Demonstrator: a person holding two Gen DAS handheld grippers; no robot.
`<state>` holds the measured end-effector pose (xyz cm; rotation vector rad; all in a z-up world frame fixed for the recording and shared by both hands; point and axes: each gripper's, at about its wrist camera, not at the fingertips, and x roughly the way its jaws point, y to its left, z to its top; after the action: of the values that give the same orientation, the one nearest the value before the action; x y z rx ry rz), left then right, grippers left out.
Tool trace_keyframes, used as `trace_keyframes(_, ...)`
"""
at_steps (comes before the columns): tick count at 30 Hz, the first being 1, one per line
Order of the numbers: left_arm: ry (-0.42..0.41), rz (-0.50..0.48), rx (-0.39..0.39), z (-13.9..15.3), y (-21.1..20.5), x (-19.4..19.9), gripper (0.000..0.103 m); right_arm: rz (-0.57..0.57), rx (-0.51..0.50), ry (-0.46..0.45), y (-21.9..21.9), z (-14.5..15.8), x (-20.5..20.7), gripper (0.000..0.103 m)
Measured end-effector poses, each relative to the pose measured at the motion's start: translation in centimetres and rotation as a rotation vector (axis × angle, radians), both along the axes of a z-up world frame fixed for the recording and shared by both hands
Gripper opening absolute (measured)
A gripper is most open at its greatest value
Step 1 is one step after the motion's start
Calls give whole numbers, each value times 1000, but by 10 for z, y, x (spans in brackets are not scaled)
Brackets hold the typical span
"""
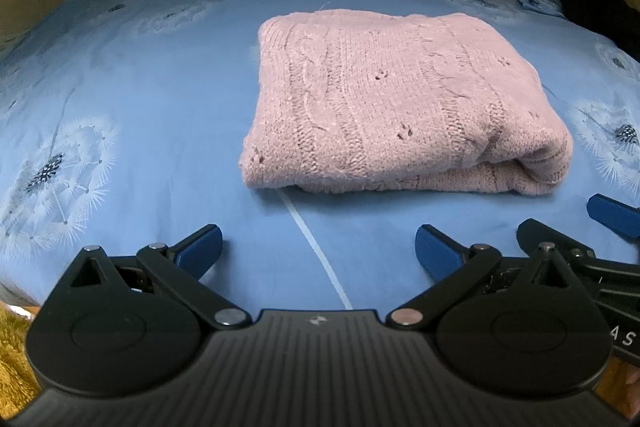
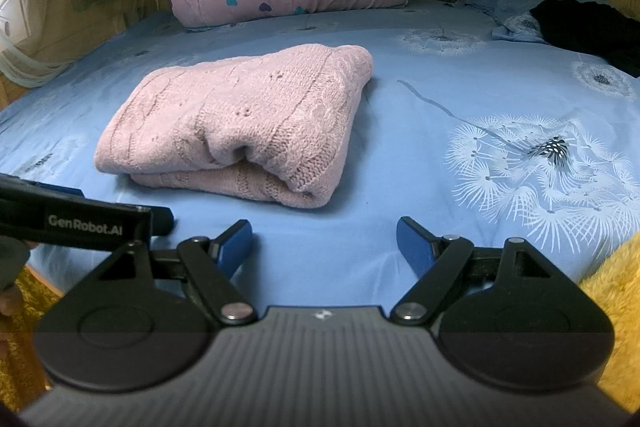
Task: Fold small clothes
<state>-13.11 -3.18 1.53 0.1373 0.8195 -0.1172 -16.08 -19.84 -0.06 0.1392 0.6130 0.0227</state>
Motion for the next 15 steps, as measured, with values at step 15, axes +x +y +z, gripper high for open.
trace_keyframes(15, 4, -2, 3, 1, -1, 0, 103, 0, 0, 0, 0, 0, 0, 81)
